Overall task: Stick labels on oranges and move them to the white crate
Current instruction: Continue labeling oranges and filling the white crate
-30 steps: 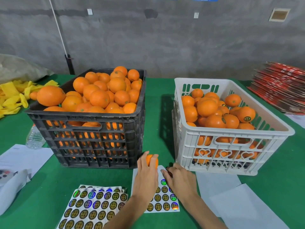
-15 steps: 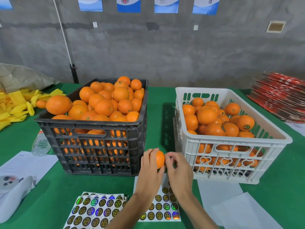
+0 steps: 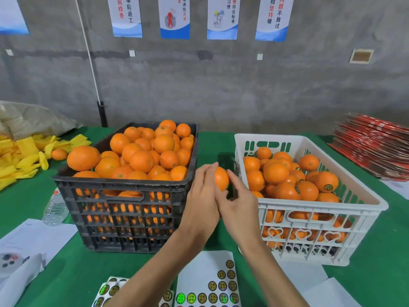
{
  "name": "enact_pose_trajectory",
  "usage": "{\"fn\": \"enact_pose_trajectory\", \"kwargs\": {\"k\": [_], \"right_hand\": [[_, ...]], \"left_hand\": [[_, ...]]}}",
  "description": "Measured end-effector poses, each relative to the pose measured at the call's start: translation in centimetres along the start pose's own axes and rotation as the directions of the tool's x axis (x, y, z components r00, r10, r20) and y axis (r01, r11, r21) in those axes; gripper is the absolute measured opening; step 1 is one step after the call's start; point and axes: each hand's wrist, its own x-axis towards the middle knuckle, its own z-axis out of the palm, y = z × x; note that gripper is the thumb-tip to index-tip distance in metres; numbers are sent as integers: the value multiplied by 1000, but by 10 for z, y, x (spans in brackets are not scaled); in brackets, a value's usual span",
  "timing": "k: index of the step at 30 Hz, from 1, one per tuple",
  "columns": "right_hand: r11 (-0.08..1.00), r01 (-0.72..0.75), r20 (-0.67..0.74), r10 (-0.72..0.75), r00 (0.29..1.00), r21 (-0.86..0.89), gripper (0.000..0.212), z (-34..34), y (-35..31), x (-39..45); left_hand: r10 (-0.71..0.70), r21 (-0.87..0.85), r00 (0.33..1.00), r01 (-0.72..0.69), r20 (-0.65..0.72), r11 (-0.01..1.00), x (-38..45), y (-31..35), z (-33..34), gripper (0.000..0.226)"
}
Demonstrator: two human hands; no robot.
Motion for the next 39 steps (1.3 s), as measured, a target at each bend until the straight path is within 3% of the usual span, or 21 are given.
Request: {"fn": "enact_pose_trajectory", "kwargs": {"k": [5,7,9,11,12,14,15,17,19,21,23,26,29,31,34,39], "right_hand": [[997,65,-13,-66,998,-29,54,-24,-17,46],[988,115,-93,-125,988,-99,45,-35,-19,67],[942,151,-179,-212,961,-301,43,-47,-12,86],[888,149,-135,-228,964,-435,50,-55,-2,96],[869,158,-109,-235,966,-469,49,-57,4,96],[857,187,-92,-262,961,-480,40,-53,14,91],[860,209,-86,-279,956,-466,37,-50,17,87],[871,251,-70,-307,949,-423,32,-41,21,78],[878,291,-57,-336,940,-381,30,-32,20,71],[883,335,-39,-367,929,-327,29,-23,15,63],[888,366,-9,-383,924,-278,30,-11,6,56],[874,413,52,-414,909,-256,36,3,-3,43],[879,416,50,-417,908,-235,44,7,8,22],[921,354,32,-353,935,-165,46,7,23,1],[948,275,71,-267,961,-162,47,0,62,-32],[895,200,232,-113,966,-398,46,-7,129,-78]], "left_hand": [[82,-114,982,-64,168,992,33,9,-14,79],[102,38,988,-107,120,994,56,-1,-30,69],[63,385,998,-62,10,921,79,-21,-49,52],[-247,612,967,234,-65,755,95,-45,-68,47],[-441,634,895,381,-70,673,101,-55,-77,50],[-647,653,762,493,-5,575,105,-73,-88,52],[-665,669,747,489,11,560,107,-80,-91,50],[-627,681,779,467,-15,564,110,-88,-96,41],[-539,611,839,463,-69,642,111,-92,-99,36],[-328,507,939,333,-103,795,105,-86,-100,43],[-58,393,989,106,-134,914,93,-71,-97,55],[181,231,975,-148,-129,962,66,-43,-82,73],[328,210,938,-301,-110,930,35,-26,-57,71],[340,186,936,-319,-94,929,13,-22,-40,68],[225,134,974,-226,24,965,-26,-32,-10,69],[9,130,971,-40,238,991,-87,-75,39,65]]}}
